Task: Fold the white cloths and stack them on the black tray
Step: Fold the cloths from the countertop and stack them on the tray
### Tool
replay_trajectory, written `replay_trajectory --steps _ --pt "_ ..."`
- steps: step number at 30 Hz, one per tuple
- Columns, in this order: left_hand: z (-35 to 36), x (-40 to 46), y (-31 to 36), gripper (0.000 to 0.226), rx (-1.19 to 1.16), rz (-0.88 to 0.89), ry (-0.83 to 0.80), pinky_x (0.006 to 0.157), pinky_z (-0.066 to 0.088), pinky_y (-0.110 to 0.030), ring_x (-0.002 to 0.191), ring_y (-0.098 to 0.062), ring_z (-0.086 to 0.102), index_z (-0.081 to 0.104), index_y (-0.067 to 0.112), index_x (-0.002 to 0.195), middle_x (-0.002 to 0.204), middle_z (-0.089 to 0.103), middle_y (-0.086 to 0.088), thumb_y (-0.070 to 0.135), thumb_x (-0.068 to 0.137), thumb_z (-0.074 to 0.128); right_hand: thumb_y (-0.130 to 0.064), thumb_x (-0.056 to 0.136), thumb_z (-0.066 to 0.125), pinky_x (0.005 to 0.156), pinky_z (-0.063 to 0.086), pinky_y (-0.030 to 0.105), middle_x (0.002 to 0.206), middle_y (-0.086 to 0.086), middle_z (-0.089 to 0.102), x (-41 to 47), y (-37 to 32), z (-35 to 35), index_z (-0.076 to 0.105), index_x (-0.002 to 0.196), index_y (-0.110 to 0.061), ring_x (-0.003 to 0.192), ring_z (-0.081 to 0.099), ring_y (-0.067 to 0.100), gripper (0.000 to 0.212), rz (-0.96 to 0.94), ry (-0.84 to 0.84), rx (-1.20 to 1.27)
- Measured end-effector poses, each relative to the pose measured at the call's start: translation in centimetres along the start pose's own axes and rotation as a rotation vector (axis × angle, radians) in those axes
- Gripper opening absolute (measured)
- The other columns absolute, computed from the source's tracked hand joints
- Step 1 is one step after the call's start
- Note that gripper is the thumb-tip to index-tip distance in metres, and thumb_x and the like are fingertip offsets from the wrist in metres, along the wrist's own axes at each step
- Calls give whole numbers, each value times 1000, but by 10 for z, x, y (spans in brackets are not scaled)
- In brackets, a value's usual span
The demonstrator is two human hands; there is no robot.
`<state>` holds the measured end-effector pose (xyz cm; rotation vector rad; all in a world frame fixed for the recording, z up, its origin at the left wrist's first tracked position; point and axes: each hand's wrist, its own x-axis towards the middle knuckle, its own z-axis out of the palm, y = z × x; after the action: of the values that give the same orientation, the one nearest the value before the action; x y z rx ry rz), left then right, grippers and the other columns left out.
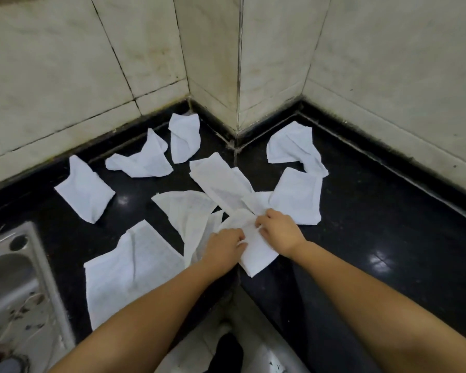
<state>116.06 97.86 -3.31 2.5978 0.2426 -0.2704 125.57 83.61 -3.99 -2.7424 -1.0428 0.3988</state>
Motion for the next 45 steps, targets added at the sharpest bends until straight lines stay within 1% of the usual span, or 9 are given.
replay_trajectory --steps 3,9,15,19,26,31,35,41,45 --pt "-14 5 11 15 -242 32 103 77 41 -29 85 -19 54 59 13 83 85 60 -1 23 92 53 -22 95 50 91 42 33 113 7 55 -16 11 -17 64 112 -15 103 54 23 24 81 121 240" --pt "-37 6 78 26 -401 291 205 90 41 -17 100 -8 56 65 13 112 109 66 4 10 93 49 -9 90 55 67 38 10 91 -5 61 -73 35 -69 64 93 -19 78 52 7 13 254 480 729" --pt "-35 -11 155 17 -350 435 123 58 33 -13 61 -3 44 60 7 80 68 51 7 21 90 58 -12 90 55 66 42 16 83 -12 59 -151 66 -113 59 90 -18 72 51 5 8 297 735 817" --pt "-33 -22 188 22 -176 532 159 69 37 -24 76 -15 47 63 4 82 83 52 -6 26 86 64 -17 92 53 64 41 19 84 -11 57 -210 90 -136 58 93 -19 73 49 7 5 360 826 764" --pt "-37 -20 236 20 -122 521 261 92 42 -37 103 -20 50 64 10 88 110 54 -6 29 89 61 -20 93 50 59 37 20 80 -10 52 -291 128 -164 54 92 -17 69 44 5 5 540 994 696" --pt "-16 -49 244 14 -289 496 155 68 40 -27 75 -13 55 62 11 80 79 61 0 22 89 60 -16 91 53 62 39 18 82 -11 55 -338 130 -141 56 91 -15 70 47 4 3 531 971 752" --pt "20 -89 214 13 -473 392 -79 61 41 -10 63 6 54 68 6 86 76 62 4 17 89 61 -7 89 57 59 40 8 82 -9 58 -373 124 -91 60 87 -17 70 50 2 10 493 826 859" --pt "92 -128 157 16 -502 186 -452 66 41 -21 70 -5 52 70 5 82 74 61 0 18 88 64 -10 90 59 62 44 23 77 -3 64 -418 121 -7 63 84 -17 70 56 9 9 607 495 992" --pt "118 -127 151 17 -387 198 -474 64 41 -22 65 -5 52 68 11 77 71 60 5 21 89 62 -12 91 58 65 48 23 82 -1 66 -419 119 18 62 87 -14 75 60 12 6 724 398 1008"
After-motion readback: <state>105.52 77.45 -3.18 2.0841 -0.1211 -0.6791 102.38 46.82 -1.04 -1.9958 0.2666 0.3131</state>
